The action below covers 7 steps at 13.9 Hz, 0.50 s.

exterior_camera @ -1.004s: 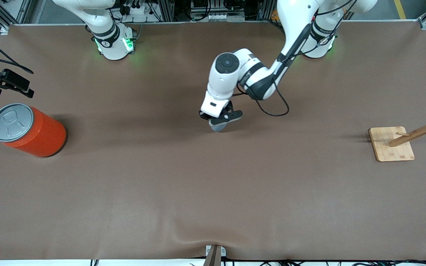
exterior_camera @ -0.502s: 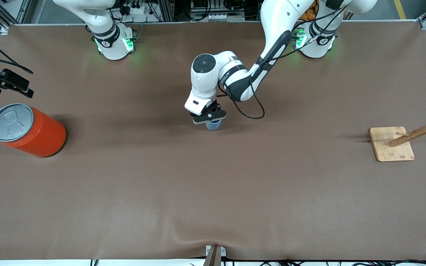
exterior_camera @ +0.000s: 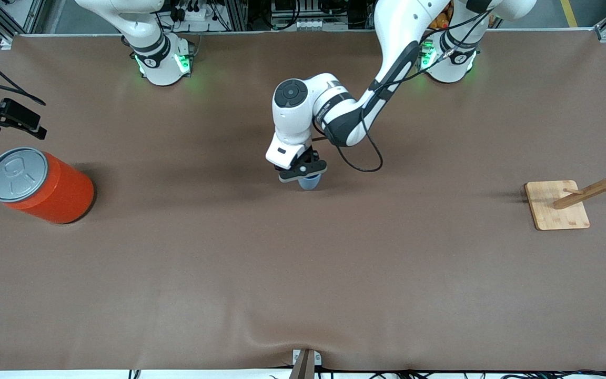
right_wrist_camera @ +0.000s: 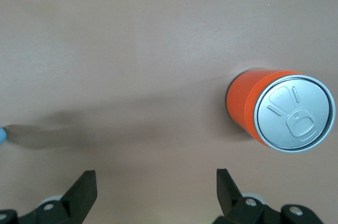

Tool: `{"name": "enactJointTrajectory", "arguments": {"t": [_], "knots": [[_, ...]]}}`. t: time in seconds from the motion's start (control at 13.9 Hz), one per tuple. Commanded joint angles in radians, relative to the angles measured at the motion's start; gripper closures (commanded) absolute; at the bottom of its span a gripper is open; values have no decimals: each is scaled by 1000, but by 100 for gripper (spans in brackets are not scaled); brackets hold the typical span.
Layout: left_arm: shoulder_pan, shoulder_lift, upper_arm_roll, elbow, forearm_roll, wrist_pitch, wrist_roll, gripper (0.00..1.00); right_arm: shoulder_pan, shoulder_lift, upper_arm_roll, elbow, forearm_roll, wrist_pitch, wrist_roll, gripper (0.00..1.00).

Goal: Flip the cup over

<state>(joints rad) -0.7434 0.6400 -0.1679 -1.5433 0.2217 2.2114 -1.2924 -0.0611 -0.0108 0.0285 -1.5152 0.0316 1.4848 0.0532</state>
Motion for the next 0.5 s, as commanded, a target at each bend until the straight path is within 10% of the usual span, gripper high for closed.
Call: {"name": "enactJointTrajectory", "arguments": {"t": [0.0, 0.43], "knots": [[56, -83, 15, -12, 27, -114, 27, 100, -16, -3, 5, 1, 13, -8, -12, 0], [238, -167, 5, -63, 13, -176, 79, 100, -17, -3, 5, 0, 17, -8, -12, 0]]}}
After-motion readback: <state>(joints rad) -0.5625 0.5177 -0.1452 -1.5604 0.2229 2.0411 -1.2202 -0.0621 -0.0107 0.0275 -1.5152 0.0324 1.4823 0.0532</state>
